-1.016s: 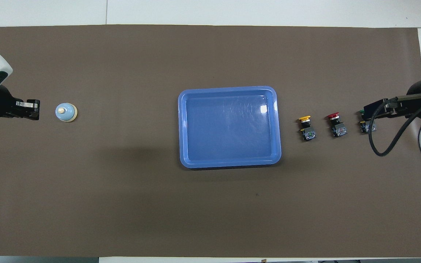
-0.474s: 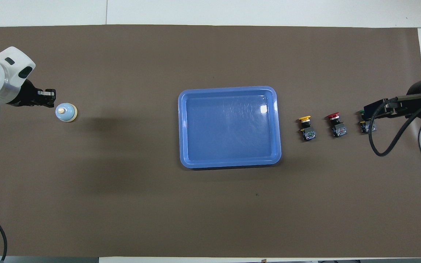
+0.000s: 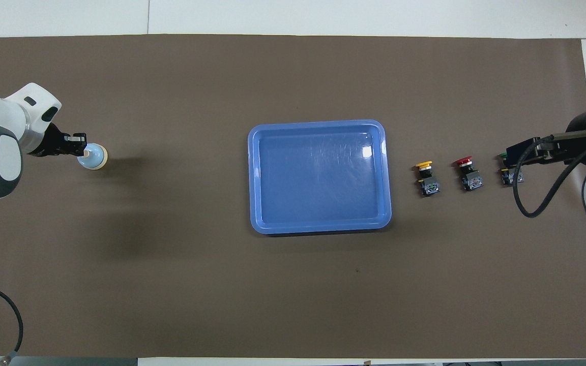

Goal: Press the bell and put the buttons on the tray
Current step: 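Press down on the call bell with the left gripper, then lift the left gripper off the bell and hold still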

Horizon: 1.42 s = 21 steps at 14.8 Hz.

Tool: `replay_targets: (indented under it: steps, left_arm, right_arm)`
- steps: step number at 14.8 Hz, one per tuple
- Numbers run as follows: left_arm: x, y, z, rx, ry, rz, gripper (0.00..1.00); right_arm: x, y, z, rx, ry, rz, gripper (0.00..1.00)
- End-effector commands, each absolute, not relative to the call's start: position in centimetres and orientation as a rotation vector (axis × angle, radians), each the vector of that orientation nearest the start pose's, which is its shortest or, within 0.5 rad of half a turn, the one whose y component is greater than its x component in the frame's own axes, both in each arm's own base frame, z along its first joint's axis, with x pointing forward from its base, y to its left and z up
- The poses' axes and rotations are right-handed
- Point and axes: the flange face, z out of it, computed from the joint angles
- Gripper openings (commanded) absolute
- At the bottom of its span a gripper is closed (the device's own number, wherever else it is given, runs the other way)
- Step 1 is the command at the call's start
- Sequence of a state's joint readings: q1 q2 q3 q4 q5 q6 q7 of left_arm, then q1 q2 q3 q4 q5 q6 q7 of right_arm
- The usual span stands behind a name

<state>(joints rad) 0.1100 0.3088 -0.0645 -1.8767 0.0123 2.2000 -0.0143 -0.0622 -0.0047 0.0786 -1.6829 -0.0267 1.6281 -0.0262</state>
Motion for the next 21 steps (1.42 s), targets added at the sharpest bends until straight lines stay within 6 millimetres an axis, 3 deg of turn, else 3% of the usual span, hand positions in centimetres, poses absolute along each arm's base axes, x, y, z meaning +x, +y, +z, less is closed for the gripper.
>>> replay_targets:
  steps: [1, 5, 6, 7, 8, 12, 14, 15, 17, 18, 19, 21]
  left_arm:
    - [62.6, 3.3, 33.6, -3.139, -0.078, -0.042, 0.00]
    - [62.6, 3.3, 33.6, -3.137, -0.068, -0.013, 0.00]
    - [62.7, 3.1, 34.6, -3.134, -0.059, 0.001, 0.12]
    - [62.7, 2.6, 36.1, -3.133, -0.051, 0.039, 0.62]
    - [62.4, 2.3, 38.8, -3.129, -0.045, 0.042, 1.00]
    - [57.6, 1.8, 50.1, -3.111, -0.042, 0.134, 1.00]
    - [54.8, 1.0, 54.6, -3.107, -0.032, 0.148, 1.00]
    - [54.2, -0.3, 56.5, -3.103, 0.006, 0.166, 1.00]
    - [54.0, -0.7, 59.2, -3.098, 0.030, 0.207, 1.00]
    - [54.1, -2.0, 60.2, -3.101, 0.065, 0.192, 1.00]
    - [53.9, -3.2, 60.1, -3.097, 0.098, 0.182, 1.00]
    - [53.6, -3.5, 59.8, -3.096, 0.096, 0.195, 1.00]
  right_arm:
    - [55.1, 0.6, 58.0, -3.170, -0.047, 0.095, 1.00]
    - [55.1, 0.7, 58.0, -3.168, -0.047, 0.095, 1.00]
    - [55.1, 0.7, 58.0, -3.168, -0.049, 0.095, 1.00]
    - [55.1, 0.7, 58.0, -3.168, -0.047, 0.095, 1.00]
    - [55.1, 0.7, 58.0, -3.168, -0.047, 0.095, 1.00]
    - [55.1, 0.7, 58.0, -3.168, -0.047, 0.095, 1.00]
    - [55.1, 0.7, 58.0, -3.168, -0.047, 0.095, 1.00]
    - [55.1, 0.7, 58.0, -3.168, -0.047, 0.095, 1.00]
    - [55.2, 0.7, 58.0, -3.168, -0.047, 0.097, 1.00]
    - [55.2, 0.7, 58.0, -3.168, -0.045, 0.097, 1.00]
    - [55.1, 0.7, 58.0, -3.168, -0.047, 0.095, 1.00]
    - [55.2, 0.7, 58.0, -3.168, -0.049, 0.097, 1.00]
